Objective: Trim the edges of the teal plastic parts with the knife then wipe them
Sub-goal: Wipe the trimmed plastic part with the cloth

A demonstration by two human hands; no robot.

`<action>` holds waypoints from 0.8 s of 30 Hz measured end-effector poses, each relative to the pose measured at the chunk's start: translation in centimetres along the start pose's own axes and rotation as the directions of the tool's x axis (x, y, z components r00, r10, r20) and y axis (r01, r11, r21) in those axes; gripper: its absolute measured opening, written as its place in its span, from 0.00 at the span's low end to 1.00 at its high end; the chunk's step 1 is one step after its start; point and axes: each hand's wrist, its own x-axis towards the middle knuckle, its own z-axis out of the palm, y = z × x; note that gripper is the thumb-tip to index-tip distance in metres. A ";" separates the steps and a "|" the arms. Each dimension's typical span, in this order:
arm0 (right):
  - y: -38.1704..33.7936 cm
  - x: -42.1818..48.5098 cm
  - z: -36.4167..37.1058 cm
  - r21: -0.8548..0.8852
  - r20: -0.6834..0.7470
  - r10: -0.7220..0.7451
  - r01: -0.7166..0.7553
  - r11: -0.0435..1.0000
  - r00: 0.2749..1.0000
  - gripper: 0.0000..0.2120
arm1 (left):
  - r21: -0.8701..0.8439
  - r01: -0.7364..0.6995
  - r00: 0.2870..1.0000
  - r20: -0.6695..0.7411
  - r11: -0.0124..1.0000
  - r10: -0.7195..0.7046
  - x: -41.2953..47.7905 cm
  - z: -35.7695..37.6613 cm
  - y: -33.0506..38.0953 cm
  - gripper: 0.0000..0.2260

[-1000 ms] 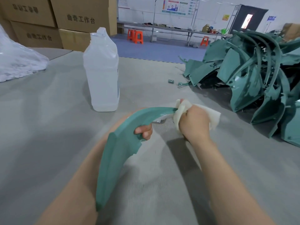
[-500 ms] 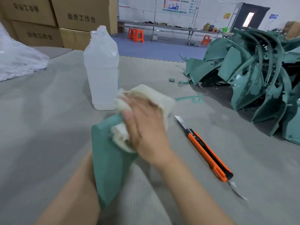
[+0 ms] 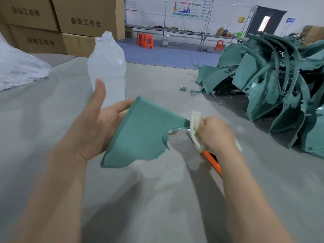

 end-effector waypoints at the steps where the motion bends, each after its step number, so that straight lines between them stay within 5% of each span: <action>1: 0.1 0.2 -0.1 -0.009 0.029 0.021 -0.021 1.000 0.999 0.20 | 0.132 -0.029 1.000 -0.001 0.991 0.030 0.0 -0.3 -0.2 0.34; 3: 0.2 0.5 -0.6 -0.019 0.063 0.064 -0.063 0.998 0.996 0.20 | 0.502 -0.036 0.992 -0.084 0.864 0.090 0.4 -0.4 -1.0 0.21; 5: 0.3 0.4 -1.4 -0.022 0.049 0.094 -0.093 0.995 0.994 0.21 | 0.613 -0.007 0.976 -0.167 0.790 0.138 1.2 0.1 -1.9 0.11; 12: -4.5 -1.7 -0.1 -0.020 -0.128 -0.164 0.163 0.986 0.978 0.25 | 0.490 -0.030 0.983 -0.145 0.871 0.115 1.8 -0.1 -2.3 0.15; 16: -5.5 -2.8 1.6 0.052 -0.163 -0.171 0.181 0.982 0.972 0.27 | 0.513 0.004 0.993 -0.100 0.858 0.055 1.7 -0.8 -2.3 0.14; 19: -6.6 -4.0 2.4 0.178 -0.205 -0.208 0.245 0.953 0.956 0.27 | 0.575 0.035 0.998 -0.061 0.817 0.001 2.0 0.1 -2.8 0.05; 24: -9.9 -5.3 1.9 0.253 -0.320 -0.315 0.401 0.880 0.893 0.23 | 0.546 -0.055 0.995 -0.037 0.836 0.090 2.1 0.1 -3.3 0.09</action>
